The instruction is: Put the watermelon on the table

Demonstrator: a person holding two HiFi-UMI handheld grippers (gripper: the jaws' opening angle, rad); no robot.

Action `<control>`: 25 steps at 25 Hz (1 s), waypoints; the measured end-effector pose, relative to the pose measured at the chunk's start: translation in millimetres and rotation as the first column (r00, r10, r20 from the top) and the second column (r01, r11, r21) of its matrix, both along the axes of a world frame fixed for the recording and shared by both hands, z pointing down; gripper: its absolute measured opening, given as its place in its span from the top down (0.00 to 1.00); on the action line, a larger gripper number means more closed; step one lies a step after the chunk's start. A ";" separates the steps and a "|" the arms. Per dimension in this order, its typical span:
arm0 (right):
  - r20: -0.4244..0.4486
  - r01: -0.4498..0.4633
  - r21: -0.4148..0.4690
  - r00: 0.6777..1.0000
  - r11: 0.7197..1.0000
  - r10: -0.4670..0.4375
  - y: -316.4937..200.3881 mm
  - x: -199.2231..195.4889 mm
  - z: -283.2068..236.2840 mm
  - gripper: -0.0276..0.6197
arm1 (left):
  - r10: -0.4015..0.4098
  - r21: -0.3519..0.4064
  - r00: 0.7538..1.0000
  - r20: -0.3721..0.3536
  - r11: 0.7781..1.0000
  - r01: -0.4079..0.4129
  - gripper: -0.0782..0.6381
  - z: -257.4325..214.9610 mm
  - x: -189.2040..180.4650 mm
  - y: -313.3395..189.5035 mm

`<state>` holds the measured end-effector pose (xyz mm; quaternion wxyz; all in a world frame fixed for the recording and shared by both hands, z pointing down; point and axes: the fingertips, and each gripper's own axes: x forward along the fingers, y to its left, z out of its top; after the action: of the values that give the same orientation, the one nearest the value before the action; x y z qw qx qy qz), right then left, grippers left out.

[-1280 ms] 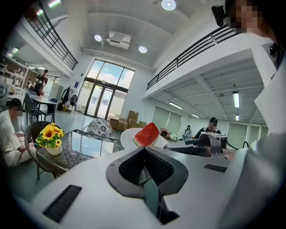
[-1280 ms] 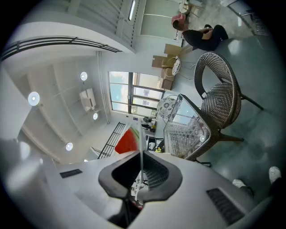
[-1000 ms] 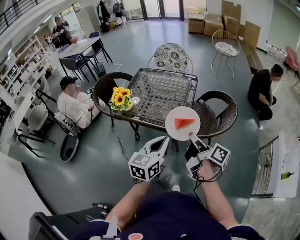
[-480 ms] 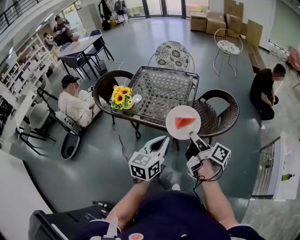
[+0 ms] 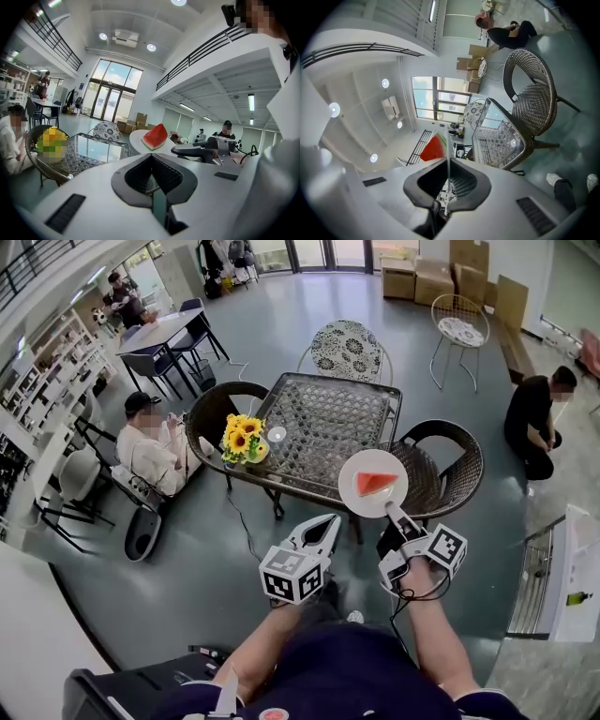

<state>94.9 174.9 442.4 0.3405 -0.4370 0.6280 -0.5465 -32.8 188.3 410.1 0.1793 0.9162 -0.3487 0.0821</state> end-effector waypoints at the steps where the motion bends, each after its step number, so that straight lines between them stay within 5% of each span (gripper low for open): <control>1: 0.002 -0.005 -0.004 1.000 1.000 0.005 -5.3 2.8 1.6 0.93 | 0.002 -0.004 1.000 -0.001 1.000 -0.002 0.88 1.8 2.2 -5.5; 25: -0.035 -0.044 -0.116 0.999 0.992 0.040 -149.6 5.1 42.7 0.93 | 0.040 -0.081 0.999 0.001 0.996 -0.039 0.88 40.1 -3.6 -168.8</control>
<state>100.0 25.3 485.1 0.3155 -0.4782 0.5910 -0.5678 -36.4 19.5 450.2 0.2142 0.9148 -0.3272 0.1009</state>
